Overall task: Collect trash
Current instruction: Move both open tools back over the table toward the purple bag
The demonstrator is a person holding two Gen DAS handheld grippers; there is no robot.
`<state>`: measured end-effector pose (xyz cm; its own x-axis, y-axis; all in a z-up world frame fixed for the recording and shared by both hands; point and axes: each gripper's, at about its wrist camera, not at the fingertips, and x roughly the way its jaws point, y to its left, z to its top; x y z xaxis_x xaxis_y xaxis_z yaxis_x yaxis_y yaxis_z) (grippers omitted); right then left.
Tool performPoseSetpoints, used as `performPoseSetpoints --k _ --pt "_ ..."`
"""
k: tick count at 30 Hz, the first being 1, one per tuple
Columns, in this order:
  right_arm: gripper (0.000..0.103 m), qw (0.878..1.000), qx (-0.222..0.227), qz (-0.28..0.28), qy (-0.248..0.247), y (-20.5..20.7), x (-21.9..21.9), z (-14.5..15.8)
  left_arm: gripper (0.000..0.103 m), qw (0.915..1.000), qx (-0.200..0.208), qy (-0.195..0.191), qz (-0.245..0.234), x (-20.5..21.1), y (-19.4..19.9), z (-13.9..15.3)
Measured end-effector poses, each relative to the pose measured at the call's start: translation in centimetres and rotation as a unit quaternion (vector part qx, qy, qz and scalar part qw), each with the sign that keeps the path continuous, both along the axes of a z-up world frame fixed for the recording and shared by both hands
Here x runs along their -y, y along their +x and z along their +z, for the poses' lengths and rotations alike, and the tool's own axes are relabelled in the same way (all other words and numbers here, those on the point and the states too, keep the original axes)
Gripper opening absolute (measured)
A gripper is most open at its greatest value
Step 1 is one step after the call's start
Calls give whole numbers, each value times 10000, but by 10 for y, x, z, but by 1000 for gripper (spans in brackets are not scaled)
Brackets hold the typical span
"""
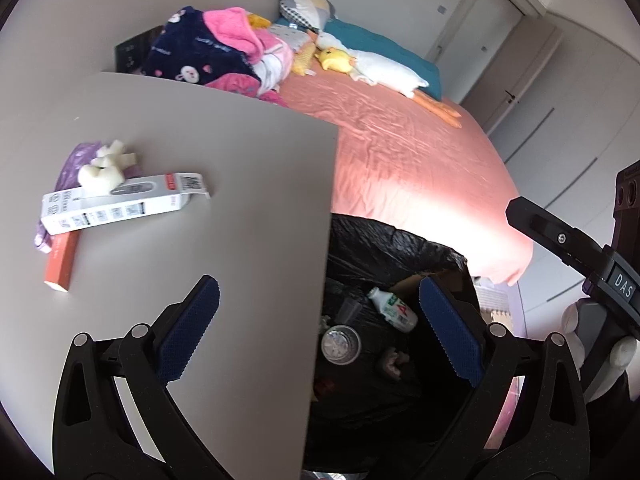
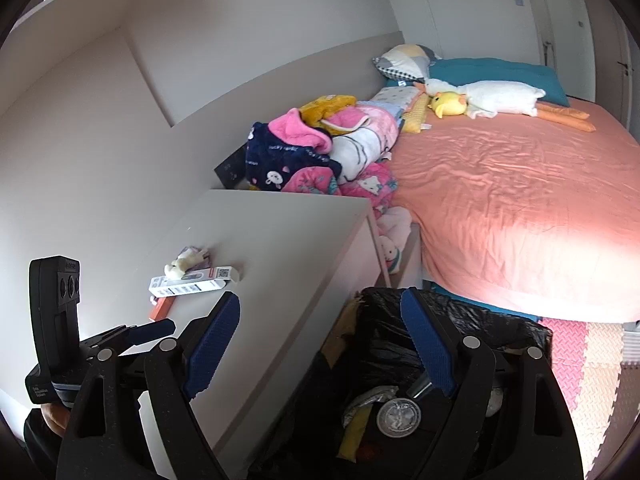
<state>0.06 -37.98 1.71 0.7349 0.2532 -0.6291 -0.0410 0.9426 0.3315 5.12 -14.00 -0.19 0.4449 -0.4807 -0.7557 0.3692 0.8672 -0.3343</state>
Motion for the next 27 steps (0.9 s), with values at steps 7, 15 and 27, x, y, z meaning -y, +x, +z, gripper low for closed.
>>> performPoseSetpoints --k 7,15,27 --pt "83 9994 25 324 -71 17 -30 0 96 9991 49 13 419 -29 2 -3" --pt "83 9973 -23 721 -103 39 -64 -2 96 9958 -13 46 909 -66 6 -10" --pt "83 9931 -148 1155 -166 66 -109 -10 96 9876 -3 137 1565 -117 16 -22"
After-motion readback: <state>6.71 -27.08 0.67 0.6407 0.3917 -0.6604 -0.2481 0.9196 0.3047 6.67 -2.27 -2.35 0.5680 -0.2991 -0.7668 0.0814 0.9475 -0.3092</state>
